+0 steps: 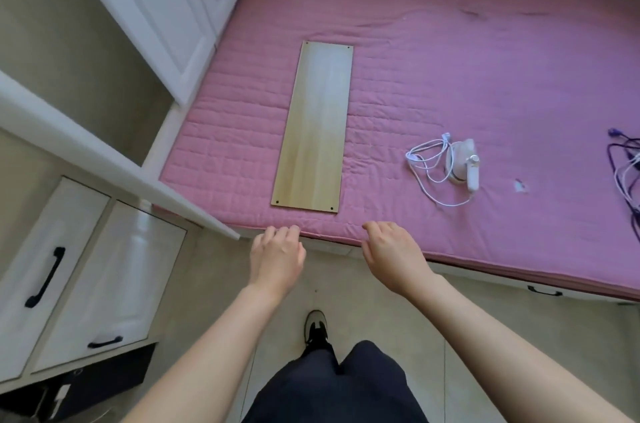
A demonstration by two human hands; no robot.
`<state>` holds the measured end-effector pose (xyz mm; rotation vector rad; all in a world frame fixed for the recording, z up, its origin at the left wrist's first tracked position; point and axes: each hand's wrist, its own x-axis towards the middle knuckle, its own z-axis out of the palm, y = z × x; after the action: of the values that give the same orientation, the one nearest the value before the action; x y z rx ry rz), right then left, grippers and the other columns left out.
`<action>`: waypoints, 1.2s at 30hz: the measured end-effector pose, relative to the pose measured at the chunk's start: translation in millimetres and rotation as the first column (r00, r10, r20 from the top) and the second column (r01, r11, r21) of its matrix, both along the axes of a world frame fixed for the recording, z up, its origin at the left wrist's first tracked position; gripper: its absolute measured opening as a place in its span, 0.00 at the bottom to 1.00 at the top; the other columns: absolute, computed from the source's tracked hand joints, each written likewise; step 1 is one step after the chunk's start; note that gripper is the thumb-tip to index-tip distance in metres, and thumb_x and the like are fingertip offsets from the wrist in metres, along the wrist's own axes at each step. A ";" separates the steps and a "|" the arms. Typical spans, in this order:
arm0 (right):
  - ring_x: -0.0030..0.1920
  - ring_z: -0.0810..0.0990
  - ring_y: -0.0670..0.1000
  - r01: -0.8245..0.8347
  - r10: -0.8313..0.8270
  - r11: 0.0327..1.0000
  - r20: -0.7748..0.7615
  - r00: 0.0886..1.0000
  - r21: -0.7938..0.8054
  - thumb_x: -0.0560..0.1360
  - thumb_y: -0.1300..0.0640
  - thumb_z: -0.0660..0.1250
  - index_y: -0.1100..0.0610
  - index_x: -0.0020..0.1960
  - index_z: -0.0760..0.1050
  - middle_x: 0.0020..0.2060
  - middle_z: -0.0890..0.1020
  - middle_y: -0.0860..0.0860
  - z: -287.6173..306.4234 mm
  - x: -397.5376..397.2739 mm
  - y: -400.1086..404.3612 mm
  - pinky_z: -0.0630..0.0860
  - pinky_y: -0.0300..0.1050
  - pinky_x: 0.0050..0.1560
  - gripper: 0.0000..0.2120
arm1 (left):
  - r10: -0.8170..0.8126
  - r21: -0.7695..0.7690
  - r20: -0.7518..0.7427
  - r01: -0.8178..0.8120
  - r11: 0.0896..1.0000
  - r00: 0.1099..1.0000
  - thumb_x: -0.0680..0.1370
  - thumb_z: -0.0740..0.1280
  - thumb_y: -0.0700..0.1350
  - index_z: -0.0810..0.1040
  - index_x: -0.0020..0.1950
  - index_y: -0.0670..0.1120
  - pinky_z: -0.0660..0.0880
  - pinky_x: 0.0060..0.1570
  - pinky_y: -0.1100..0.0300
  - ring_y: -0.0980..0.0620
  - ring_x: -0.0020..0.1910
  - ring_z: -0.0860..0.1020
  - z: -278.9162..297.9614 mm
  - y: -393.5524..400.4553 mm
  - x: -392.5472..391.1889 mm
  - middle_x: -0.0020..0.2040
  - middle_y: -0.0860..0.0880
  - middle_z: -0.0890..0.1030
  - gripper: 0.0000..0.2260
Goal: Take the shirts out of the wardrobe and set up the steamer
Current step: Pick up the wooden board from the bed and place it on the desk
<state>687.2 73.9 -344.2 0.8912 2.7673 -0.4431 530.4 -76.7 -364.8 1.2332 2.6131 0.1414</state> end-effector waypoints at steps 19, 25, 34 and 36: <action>0.59 0.73 0.60 -0.019 0.030 0.994 0.104 0.994 -0.103 0.80 0.57 0.55 0.61 0.64 0.68 0.58 0.76 0.58 -78.8 -134.2 189.8 0.72 0.52 0.53 0.15 | 0.033 -0.158 0.096 -0.018 0.987 0.995 0.79 0.60 0.45 0.66 0.72 0.44 0.68 0.59 0.50 0.45 0.63 0.71 -69.7 162.2 -138.1 0.66 0.46 0.74 0.22; 0.61 0.72 0.61 0.199 -0.160 0.922 0.141 0.977 -0.333 0.79 0.57 0.54 0.61 0.65 0.67 0.62 0.74 0.59 -118.2 -178.4 226.3 0.73 0.54 0.54 0.16 | 0.110 -0.242 0.126 -0.077 0.967 0.986 0.78 0.59 0.44 0.67 0.70 0.43 0.69 0.56 0.49 0.43 0.59 0.72 -105.6 183.7 -182.7 0.62 0.44 0.75 0.20; 0.62 0.73 0.61 0.348 -0.297 0.845 0.185 0.937 -0.407 0.79 0.57 0.54 0.63 0.66 0.67 0.63 0.75 0.60 -211.4 -239.6 262.9 0.71 0.51 0.56 0.17 | 0.120 -0.303 0.203 -0.054 0.951 0.972 0.77 0.60 0.42 0.67 0.69 0.42 0.71 0.58 0.46 0.42 0.62 0.70 -208.0 207.2 -239.5 0.65 0.44 0.72 0.20; 0.61 0.74 0.59 0.395 -0.337 0.809 0.208 0.918 -0.434 0.79 0.57 0.55 0.63 0.66 0.66 0.63 0.75 0.59 -234.3 -250.3 267.4 0.71 0.50 0.56 0.18 | 0.171 -0.316 0.246 -0.088 0.945 0.954 0.77 0.59 0.43 0.65 0.71 0.42 0.71 0.59 0.45 0.42 0.64 0.69 -232.6 212.2 -248.9 0.67 0.43 0.70 0.21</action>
<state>436.9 341.3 -578.5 1.2659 2.2090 -1.0344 281.5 135.6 -597.4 0.8699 2.3676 -0.0618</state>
